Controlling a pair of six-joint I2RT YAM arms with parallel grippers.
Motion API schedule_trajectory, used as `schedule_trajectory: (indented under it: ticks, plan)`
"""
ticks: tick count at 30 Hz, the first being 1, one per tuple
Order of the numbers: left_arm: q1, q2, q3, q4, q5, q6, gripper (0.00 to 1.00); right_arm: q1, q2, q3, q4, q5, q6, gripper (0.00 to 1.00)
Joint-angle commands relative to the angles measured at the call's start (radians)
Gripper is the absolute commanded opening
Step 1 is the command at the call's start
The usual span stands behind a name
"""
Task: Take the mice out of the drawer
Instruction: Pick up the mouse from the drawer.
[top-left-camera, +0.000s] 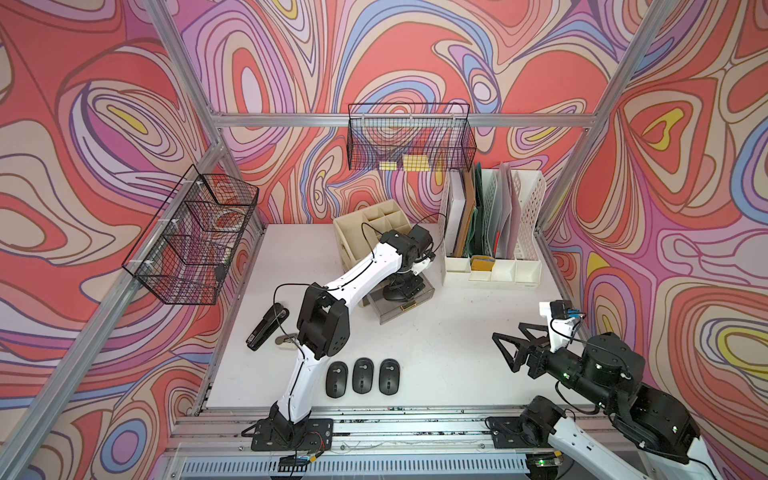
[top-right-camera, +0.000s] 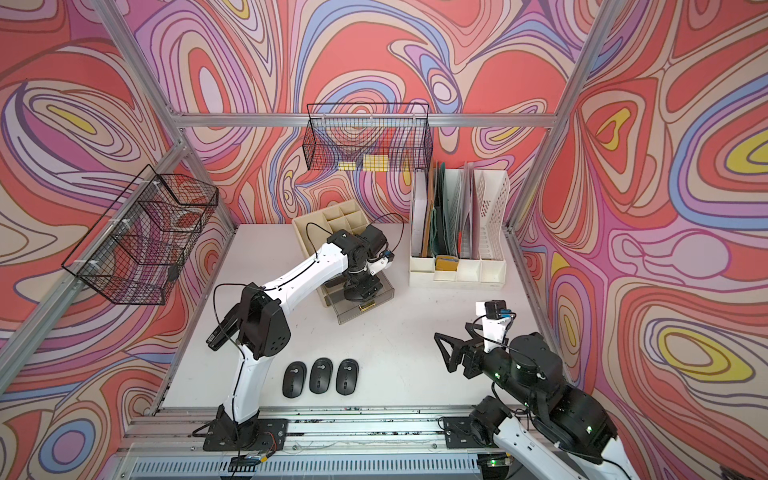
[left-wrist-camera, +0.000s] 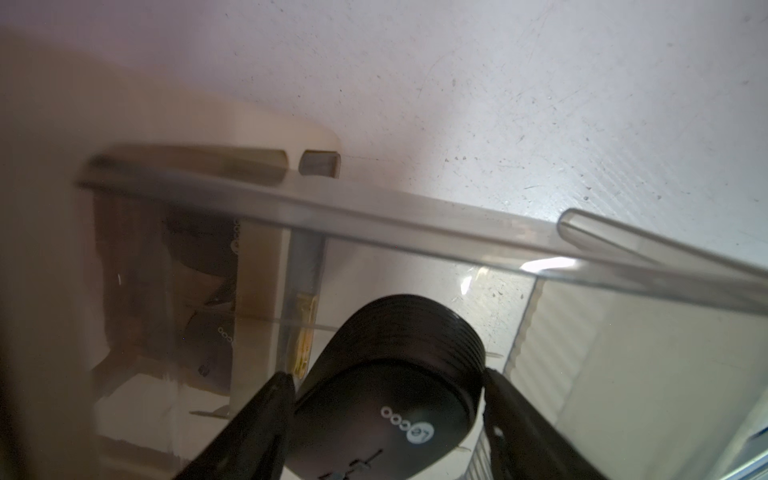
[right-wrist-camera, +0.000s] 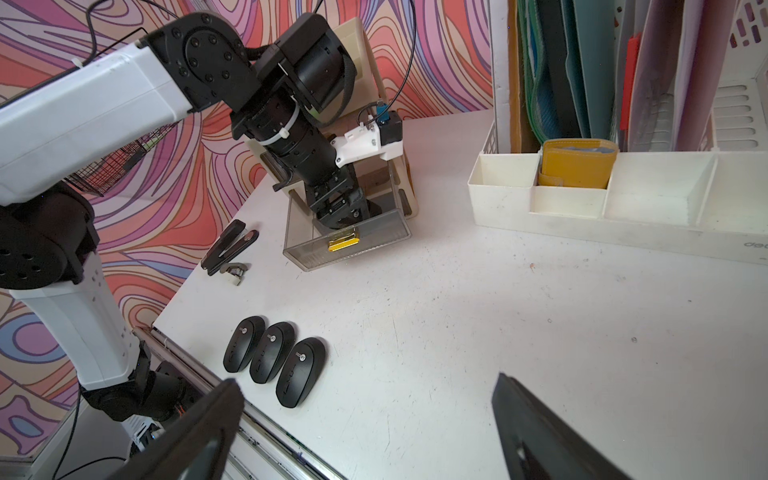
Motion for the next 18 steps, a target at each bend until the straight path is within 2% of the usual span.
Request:
schedule_trajectory:
  ticks: [1,7,15,18]
  plan:
    - [0.014,0.022,0.034,0.020,-0.020,-0.060,0.70,0.004,-0.002,-0.003,-0.001,0.013,0.007,0.98]
    - [0.014,-0.003,0.044,0.035,-0.019,-0.085,0.71,0.005,-0.004,-0.003,-0.003,0.014,0.009,0.98]
    - [0.016,-0.024,0.021,-0.063,-0.053,0.001,0.82,0.004,-0.007,-0.004,-0.001,0.016,0.009,0.98]
    - [0.015,-0.028,-0.012,-0.067,-0.081,0.019,0.83,0.004,-0.009,-0.005,-0.001,0.015,0.010,0.98]
